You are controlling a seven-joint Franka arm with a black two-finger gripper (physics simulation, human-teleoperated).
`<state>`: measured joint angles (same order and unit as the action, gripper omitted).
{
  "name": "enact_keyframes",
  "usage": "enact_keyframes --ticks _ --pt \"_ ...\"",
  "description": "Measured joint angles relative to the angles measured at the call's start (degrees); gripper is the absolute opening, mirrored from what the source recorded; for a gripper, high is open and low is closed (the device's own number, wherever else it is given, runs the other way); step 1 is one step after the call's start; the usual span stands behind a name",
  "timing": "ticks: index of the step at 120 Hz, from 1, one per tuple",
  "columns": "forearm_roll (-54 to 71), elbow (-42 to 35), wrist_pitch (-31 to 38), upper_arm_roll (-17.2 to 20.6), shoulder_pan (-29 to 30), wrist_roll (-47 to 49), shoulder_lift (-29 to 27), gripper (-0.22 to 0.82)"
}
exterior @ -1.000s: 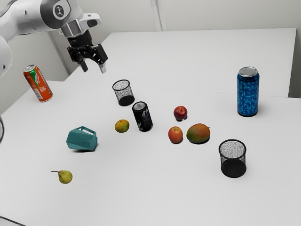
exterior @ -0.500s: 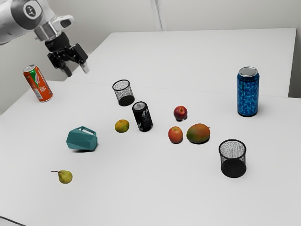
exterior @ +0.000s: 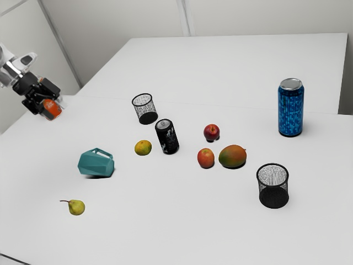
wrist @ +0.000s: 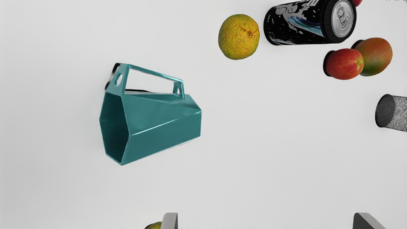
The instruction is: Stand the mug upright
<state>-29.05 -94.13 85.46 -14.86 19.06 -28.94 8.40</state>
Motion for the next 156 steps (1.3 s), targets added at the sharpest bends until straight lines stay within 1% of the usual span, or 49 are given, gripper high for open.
enact_keyframes --ticks 24,41,61,70,84,98,109,120,132,134,136,149,156 --pt "-3.28 -1.96 -0.08 -1.81 2.95 -6.26 5.06 0.60" --pt "-6.16 -8.25 1.58 -2.71 3.31 -10.02 4.97 0.60" --pt "-10.13 -11.56 4.80 -2.88 3.25 -13.35 6.08 0.60" --pt "-11.98 -13.08 6.29 -2.89 3.33 -14.53 6.84 0.60" --pt "-15.37 -14.02 8.52 -2.88 3.18 -16.04 9.58 0.60" --pt "-17.33 -14.98 10.30 -2.37 2.72 -17.33 10.35 0.60" --pt "-19.09 -16.86 10.88 -1.70 2.63 -18.28 10.45 0.60" --pt "-20.30 -17.59 11.22 -0.51 2.49 -19.16 10.91 0.60" --pt "-20.96 -17.77 10.53 -0.14 2.58 -20.66 11.13 0.60" --pt "-21.02 -17.80 10.28 -0.12 2.67 -20.95 11.18 0.59" --pt "-21.06 -17.79 10.05 -0.11 2.75 -21.23 11.21 0.56" --pt "-21.14 -17.65 9.17 -0.08 2.85 -22.87 11.00 0.25" --pt "-21.24 -17.61 8.91 -0.08 2.74 -23.63 10.80 0.12"
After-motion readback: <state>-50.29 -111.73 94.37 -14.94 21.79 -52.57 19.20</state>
